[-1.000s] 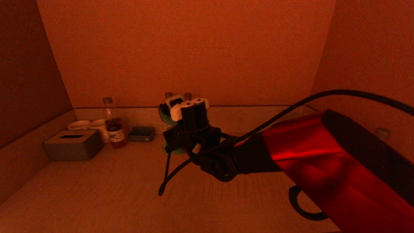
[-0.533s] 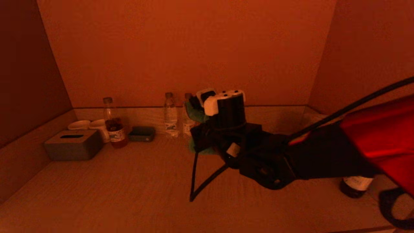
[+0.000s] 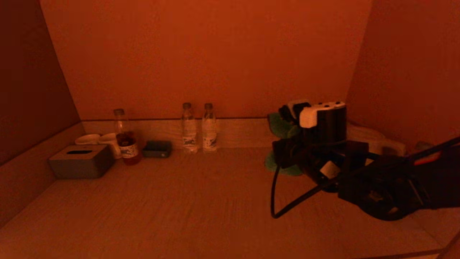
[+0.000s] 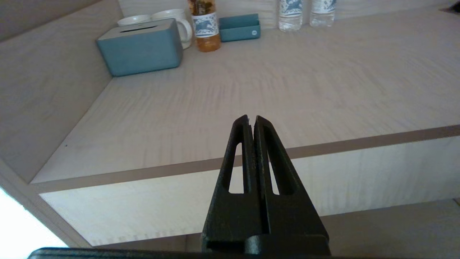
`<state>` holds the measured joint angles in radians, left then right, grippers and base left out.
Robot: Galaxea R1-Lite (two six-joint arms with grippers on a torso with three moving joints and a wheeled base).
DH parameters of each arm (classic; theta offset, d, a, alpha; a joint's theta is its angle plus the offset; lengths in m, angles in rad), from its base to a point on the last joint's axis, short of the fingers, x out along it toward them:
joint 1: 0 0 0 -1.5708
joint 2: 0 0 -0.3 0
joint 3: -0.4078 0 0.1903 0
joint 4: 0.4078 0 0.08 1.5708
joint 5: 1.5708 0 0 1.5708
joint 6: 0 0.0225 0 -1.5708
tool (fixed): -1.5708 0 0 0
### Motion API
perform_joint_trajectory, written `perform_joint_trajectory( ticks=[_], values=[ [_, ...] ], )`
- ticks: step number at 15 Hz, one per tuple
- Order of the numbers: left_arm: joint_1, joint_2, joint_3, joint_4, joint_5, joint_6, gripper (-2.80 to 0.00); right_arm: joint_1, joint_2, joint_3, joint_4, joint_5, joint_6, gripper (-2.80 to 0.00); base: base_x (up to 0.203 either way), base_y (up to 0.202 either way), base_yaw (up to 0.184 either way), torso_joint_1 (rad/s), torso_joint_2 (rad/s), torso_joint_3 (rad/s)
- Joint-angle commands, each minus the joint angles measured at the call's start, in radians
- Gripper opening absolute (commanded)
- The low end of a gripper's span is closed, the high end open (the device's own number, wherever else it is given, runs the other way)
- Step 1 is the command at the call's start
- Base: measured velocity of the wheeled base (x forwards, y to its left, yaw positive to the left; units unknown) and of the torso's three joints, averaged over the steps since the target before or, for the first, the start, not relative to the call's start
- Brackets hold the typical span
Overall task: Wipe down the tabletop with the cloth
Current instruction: Sweep the stains on the table, then place the tablecloth
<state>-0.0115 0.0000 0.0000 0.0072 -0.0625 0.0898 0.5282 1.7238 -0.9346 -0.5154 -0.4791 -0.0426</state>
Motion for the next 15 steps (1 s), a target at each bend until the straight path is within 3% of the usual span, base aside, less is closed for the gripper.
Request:
perform_joint_trajectory(
  ticks=[1,3,8,15],
  values=[
    [-0.002,0.0,0.0,0.0,0.0,0.001,-2.8,-0.114,-0.023,0.075,-0.004,0.0,0.041,-2.8,0.0,0.0,0.0,0.0,0.0,0.0],
    [-0.001,0.0,0.0,0.0,0.0,0.001,-2.8,-0.188,-0.023,0.141,-0.005,0.004,0.104,-2.8,0.0,0.0,0.0,0.0,0.0,0.0],
    [-0.002,0.0,0.0,0.0,0.0,0.001,-2.8,-0.25,-0.014,0.193,-0.039,0.007,0.129,-2.8,0.0,0.0,0.0,0.0,0.0,0.0],
    [-0.001,0.0,0.0,0.0,0.0,0.001,-2.8,-0.26,0.015,0.211,-0.067,-0.003,0.149,-2.8,0.0,0.0,0.0,0.0,0.0,0.0]
  ],
)
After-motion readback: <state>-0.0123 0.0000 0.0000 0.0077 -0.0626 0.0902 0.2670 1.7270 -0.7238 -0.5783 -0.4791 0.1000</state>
